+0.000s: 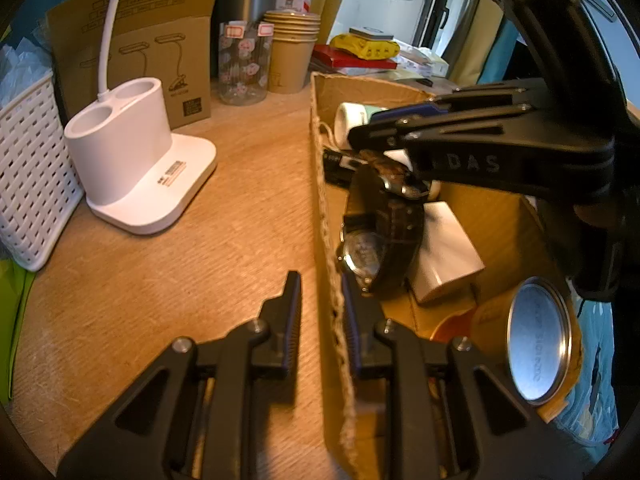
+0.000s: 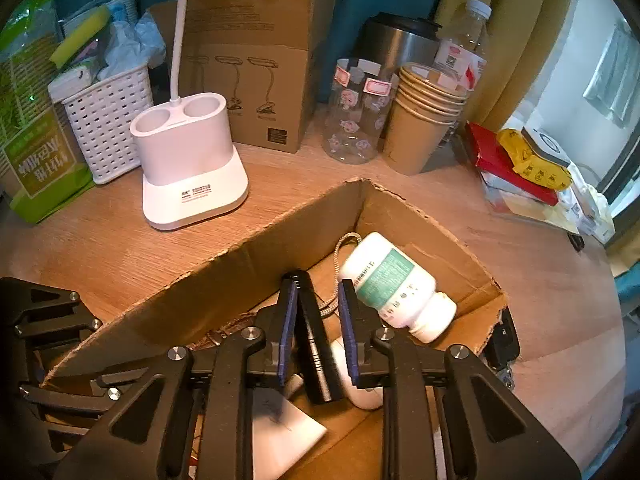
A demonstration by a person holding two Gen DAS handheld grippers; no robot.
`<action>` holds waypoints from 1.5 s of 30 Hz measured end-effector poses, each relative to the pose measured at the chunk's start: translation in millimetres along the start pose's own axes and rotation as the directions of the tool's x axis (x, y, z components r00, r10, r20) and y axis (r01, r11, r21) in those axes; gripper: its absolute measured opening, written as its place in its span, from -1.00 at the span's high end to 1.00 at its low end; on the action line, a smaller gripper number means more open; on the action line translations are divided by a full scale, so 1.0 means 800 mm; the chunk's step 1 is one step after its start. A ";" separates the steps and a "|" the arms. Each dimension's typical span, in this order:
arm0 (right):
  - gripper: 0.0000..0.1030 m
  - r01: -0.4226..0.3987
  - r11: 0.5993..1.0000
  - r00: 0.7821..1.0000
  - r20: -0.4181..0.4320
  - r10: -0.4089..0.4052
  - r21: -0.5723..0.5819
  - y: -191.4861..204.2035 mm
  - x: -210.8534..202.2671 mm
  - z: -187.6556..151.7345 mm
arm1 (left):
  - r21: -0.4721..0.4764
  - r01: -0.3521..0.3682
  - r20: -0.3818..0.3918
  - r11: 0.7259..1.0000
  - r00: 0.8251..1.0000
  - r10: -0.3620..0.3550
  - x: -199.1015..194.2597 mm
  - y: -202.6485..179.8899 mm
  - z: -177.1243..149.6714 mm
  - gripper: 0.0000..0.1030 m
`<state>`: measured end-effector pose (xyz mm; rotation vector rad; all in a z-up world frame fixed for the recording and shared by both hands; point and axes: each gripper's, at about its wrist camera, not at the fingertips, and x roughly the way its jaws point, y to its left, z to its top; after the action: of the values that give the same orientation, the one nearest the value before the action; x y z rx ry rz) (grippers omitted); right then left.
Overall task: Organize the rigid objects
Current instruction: 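Carry the black flashlight into the box and open the right tool, then move the right tool to the black car key on the desk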
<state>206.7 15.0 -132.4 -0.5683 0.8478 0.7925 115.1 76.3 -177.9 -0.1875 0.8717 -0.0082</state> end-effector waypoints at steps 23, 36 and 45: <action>0.37 0.040 0.994 0.996 0.077 -0.048 0.099 -0.049 -0.076 -0.024 | 0.000 0.000 0.000 1.000 1.000 0.000 0.000 0.000 0.000 0.58; 0.07 0.088 0.977 0.992 0.068 -0.103 0.196 -0.100 -0.085 -0.062 | 0.001 -0.001 0.001 1.000 1.000 0.001 0.000 0.000 0.000 0.58; 0.07 0.117 0.963 0.991 0.034 -0.129 0.241 -0.138 -0.067 -0.080 | 0.001 -0.001 0.001 1.000 1.000 0.001 0.000 0.001 0.000 0.58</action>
<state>245.0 -115.8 -108.9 -0.3820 0.8402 0.5786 115.1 76.7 -178.5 -0.1860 0.8709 -0.0076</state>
